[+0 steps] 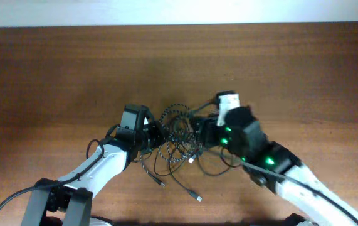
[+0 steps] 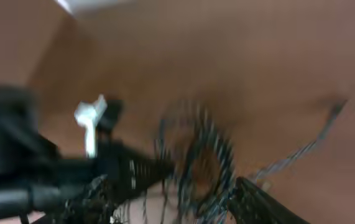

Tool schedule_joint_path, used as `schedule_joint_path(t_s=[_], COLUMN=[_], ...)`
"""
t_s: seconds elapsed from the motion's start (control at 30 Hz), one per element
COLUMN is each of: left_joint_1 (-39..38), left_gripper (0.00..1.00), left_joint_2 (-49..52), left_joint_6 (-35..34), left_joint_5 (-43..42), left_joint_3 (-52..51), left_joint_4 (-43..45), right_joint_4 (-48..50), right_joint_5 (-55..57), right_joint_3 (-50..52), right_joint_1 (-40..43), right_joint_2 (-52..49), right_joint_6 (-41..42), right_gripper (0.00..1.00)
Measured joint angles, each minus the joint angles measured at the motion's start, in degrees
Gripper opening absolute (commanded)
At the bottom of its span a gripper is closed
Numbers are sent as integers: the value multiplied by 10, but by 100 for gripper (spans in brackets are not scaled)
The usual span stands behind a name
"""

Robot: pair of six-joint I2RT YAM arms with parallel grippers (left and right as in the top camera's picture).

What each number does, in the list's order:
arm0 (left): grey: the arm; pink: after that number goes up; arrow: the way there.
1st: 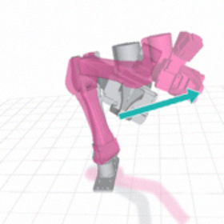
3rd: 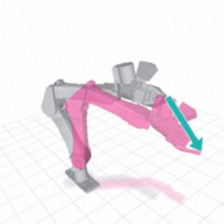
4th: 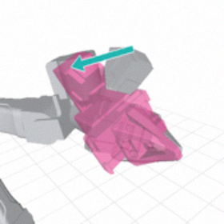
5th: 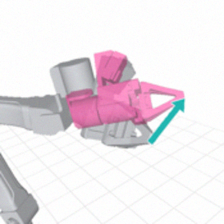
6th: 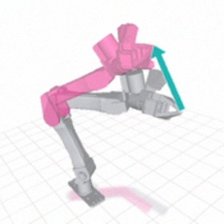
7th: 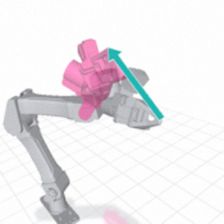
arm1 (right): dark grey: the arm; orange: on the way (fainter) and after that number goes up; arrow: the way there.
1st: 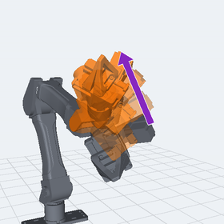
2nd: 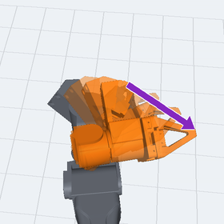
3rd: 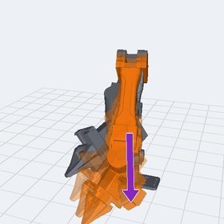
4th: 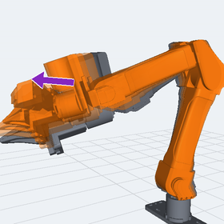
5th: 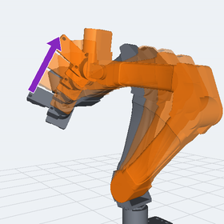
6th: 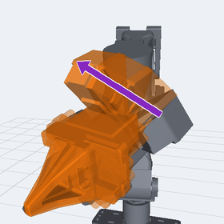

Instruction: Untangle cables

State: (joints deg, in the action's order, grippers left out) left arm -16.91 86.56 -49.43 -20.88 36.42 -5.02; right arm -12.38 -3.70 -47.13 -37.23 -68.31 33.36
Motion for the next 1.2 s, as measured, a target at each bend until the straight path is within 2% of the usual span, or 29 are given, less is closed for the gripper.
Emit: schedule_joint_path(t_s=[0.07, 0.1, 0.23, 0.3, 0.37, 0.4, 0.43, 0.47, 0.53, 0.6, 0.73, 0.97, 1.1, 1.2], left_joint_1=[0, 0, 0, 0, 0, 0, 0, 0, 0, 0, 0, 0, 0, 0], left_gripper=[0, 0, 0, 0, 0, 0, 0, 0, 0, 0, 0, 0, 0, 0], left_joint_2=[-1, -1, -1, -1, -1, -1, 0, 1, 1, 1, 1, 1, 1, 1], left_joint_6=[32, 48, 62, 64, 78, 102, 113, 119, 122, 122, 122, 122, 122, 122], left_joint_5=[-3, -3, 3, 10, 14, 14, 14, 16, 16, 16, 16, 16, 16, 17], left_joint_3=[0, 0, 0, 0, 0, -2, -3, -3, -3, -3, -3, -3, -3, -3], left_joint_4=[13, 13, 10, 3, 20, 61, 123, 162, 171, 171, 159, 156, 156, 151], right_joint_4=[30, 47, 34, -5, -5, -5, -5, -11, -12, -8, 33, 82, 105, 191], right_joint_5=[-135, -173, -234, -327, -429, -441, -440, -416, -380, -370, -332, -162, -142, -159], right_joint_3=[4, 4, 4, 4, 4, 4, 4, 4, 4, 4, 4, 4, 4, 5], right_joint_1=[0, 0, 4, 85, 117, 117, 117, 117, 117, 114, 74, 15, 12, 12], right_joint_2=[-108, -115, -115, -95, -32, -31, -32, -45, -89, -117, -149, -152, -174, -233], right_joint_6=[111, 133, 190, 169, 125, 116, 118, 159, 323, 382, 467, 612, 638, 676], right_gripper=[62, 57, 48, 48, 79, 44, 41, 41, 36, 34, 35, 38, 37, 33])
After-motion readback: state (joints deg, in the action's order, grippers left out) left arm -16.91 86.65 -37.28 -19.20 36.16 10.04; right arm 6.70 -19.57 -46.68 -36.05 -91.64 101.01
